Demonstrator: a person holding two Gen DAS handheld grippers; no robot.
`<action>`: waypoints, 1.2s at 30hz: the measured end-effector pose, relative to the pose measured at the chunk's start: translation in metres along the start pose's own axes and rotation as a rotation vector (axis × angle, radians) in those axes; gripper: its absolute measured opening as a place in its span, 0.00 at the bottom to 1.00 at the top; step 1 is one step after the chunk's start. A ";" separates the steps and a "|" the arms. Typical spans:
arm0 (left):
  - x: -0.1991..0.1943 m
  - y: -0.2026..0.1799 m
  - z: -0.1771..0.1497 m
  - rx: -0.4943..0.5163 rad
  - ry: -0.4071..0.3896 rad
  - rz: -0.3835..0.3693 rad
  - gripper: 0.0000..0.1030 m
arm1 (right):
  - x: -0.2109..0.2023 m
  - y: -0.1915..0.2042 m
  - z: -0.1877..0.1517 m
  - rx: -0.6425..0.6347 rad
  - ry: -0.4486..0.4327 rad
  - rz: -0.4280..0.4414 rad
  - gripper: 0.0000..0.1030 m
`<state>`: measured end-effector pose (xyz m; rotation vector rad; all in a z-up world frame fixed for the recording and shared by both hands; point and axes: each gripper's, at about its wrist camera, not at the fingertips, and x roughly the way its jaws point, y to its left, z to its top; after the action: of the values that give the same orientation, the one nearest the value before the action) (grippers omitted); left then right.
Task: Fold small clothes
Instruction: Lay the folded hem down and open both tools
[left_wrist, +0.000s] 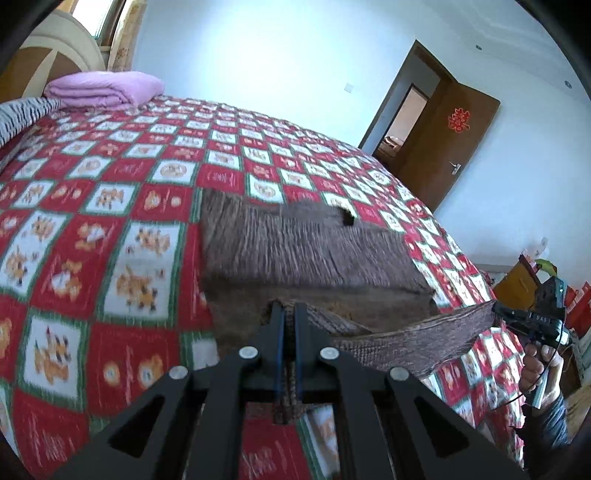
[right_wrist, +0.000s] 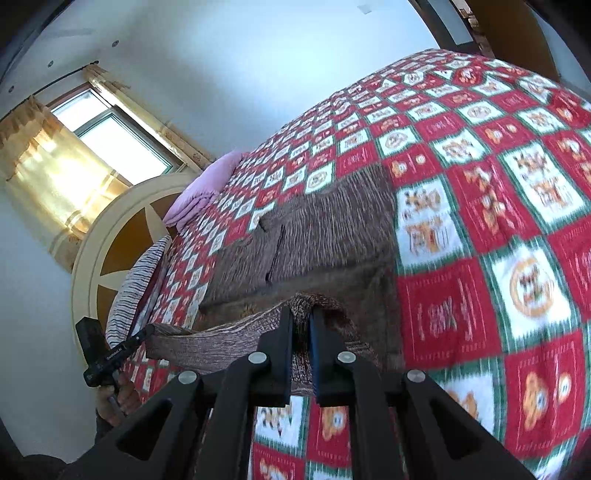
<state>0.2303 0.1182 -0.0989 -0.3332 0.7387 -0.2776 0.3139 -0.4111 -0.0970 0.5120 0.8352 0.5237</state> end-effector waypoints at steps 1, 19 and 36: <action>0.001 0.002 0.006 -0.001 -0.007 0.002 0.04 | 0.002 0.000 0.005 -0.002 -0.003 0.000 0.07; 0.094 0.031 0.075 0.015 0.039 0.103 0.04 | 0.100 -0.009 0.095 0.006 0.035 -0.063 0.07; 0.110 0.026 0.026 0.286 0.091 0.413 0.88 | 0.173 -0.029 0.093 -0.095 0.101 -0.350 0.68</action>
<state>0.3296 0.1074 -0.1582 0.1062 0.8271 -0.0044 0.4915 -0.3470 -0.1570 0.2452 0.9680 0.2658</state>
